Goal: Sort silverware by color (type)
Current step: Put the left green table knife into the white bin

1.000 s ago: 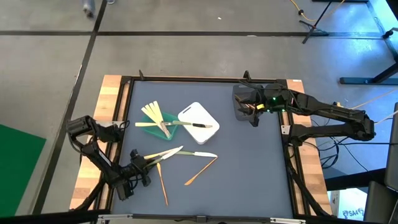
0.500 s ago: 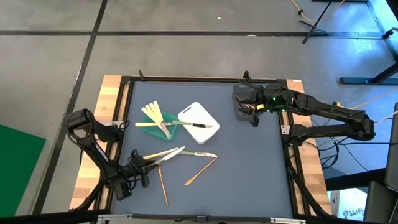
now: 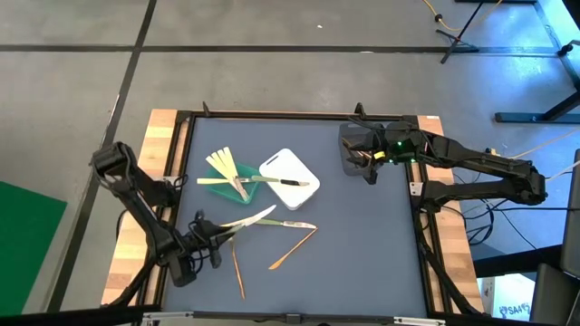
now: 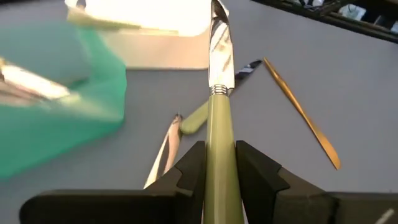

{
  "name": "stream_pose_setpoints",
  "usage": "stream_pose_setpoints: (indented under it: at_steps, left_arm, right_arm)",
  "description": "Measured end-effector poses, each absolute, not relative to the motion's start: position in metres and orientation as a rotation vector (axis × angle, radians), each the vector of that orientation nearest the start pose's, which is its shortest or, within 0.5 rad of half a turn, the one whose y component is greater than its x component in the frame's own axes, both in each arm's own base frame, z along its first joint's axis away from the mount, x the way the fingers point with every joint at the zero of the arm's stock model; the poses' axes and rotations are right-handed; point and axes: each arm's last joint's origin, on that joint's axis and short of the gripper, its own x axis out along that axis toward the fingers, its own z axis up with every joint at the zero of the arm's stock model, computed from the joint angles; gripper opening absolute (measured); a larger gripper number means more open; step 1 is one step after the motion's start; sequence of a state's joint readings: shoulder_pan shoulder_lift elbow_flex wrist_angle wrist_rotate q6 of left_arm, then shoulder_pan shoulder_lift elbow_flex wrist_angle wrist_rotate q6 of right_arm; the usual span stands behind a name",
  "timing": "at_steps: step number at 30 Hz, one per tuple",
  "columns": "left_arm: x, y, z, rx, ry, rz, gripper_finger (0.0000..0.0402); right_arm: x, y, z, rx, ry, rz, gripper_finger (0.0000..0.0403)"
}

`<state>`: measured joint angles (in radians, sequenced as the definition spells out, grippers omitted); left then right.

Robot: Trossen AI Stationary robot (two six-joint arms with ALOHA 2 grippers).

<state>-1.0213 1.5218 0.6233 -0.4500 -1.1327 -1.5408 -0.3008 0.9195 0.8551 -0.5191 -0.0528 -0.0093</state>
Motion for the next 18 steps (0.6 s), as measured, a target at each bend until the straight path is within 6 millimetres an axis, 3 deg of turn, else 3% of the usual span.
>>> stream_pose_setpoints:
  at_steps: [9,18]
  left_arm:
    - [0.157,-0.152,0.174,-0.181,0.477,0.428,0.007]
    - [0.177,-0.111,0.204,-0.009,0.581,0.351,0.007]
  right_arm:
    - [0.181,-0.055,0.304,0.094,0.577,-0.238,0.0167]
    - [0.181,-0.055,0.304,0.094,0.577,-0.238,0.0167]
